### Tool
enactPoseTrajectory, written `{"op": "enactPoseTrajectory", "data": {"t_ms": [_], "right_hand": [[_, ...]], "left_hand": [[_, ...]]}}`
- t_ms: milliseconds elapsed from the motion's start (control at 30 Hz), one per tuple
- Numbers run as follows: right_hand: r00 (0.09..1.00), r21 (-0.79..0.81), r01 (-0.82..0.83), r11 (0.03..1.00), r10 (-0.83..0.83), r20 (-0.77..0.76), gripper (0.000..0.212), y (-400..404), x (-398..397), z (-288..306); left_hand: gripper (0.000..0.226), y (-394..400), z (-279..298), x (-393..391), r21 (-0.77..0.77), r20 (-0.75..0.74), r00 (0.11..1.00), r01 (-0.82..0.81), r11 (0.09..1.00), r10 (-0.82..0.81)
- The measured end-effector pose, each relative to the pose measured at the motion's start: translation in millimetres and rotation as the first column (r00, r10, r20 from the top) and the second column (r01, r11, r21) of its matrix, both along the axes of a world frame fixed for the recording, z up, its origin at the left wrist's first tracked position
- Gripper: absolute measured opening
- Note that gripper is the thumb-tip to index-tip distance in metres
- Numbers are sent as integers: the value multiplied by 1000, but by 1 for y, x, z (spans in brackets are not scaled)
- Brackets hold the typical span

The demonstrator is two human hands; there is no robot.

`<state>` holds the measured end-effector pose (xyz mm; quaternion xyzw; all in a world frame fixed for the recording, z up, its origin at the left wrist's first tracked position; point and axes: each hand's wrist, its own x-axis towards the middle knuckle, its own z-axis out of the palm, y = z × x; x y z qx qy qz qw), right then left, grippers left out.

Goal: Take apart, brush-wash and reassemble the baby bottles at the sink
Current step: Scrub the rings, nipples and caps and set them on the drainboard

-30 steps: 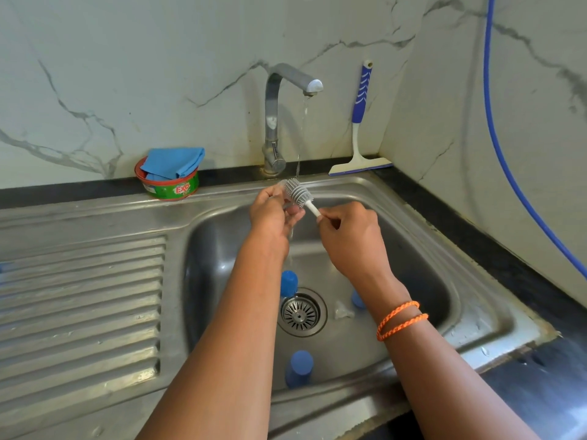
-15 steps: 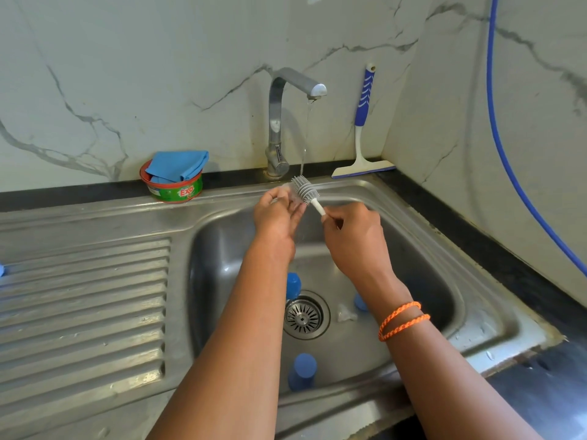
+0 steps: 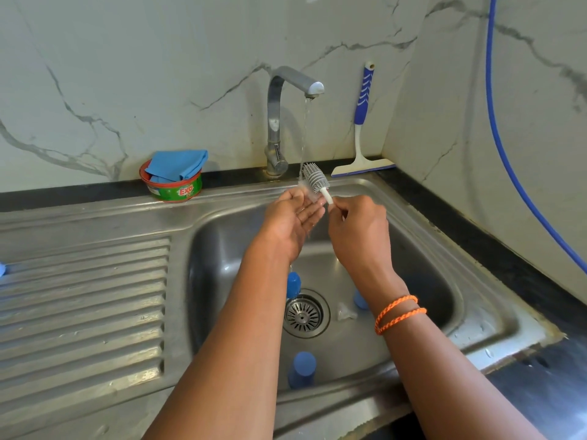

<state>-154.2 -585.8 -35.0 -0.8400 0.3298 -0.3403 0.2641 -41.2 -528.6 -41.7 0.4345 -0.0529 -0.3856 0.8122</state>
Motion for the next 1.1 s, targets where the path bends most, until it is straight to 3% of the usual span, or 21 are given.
{"op": "enactPoseTrajectory", "data": {"t_ms": [133, 233, 433, 533, 767, 867, 967, 1100], "right_hand": [[997, 2, -75, 997, 75, -29, 43, 4, -4, 0], [994, 4, -91, 996, 91, -59, 41, 7, -7, 0], [999, -15, 22, 1000, -23, -46, 37, -3, -3, -2], [998, 2, 39, 999, -39, -53, 31, -7, -2, -3], [994, -22, -50, 999, 48, -94, 42, -1, -9, 2], [990, -25, -76, 997, 73, -120, 39, 3, -11, 2], [993, -20, -64, 998, 62, -101, 40, 8, -7, 3], [994, -46, 45, 998, -49, -94, 39, 13, 1, -1]], "left_hand": [[17, -3, -3, 8, -53, -93, 970, -230, 972, 224], [24, -2, -6, 13, 1, -38, 958, -283, 959, 283], [24, -5, -7, 3, 136, 190, 976, -137, 981, 110], [16, -8, -9, -2, 172, 217, 976, -65, 983, 26], [6, -5, -9, 6, 71, 10, 973, -231, 970, 231], [20, 2, -10, 10, 21, -71, 952, -298, 954, 299], [30, 3, -13, 10, 21, -94, 959, -267, 963, 268], [25, -3, -12, 3, 26, -80, 976, -201, 979, 203]]}}
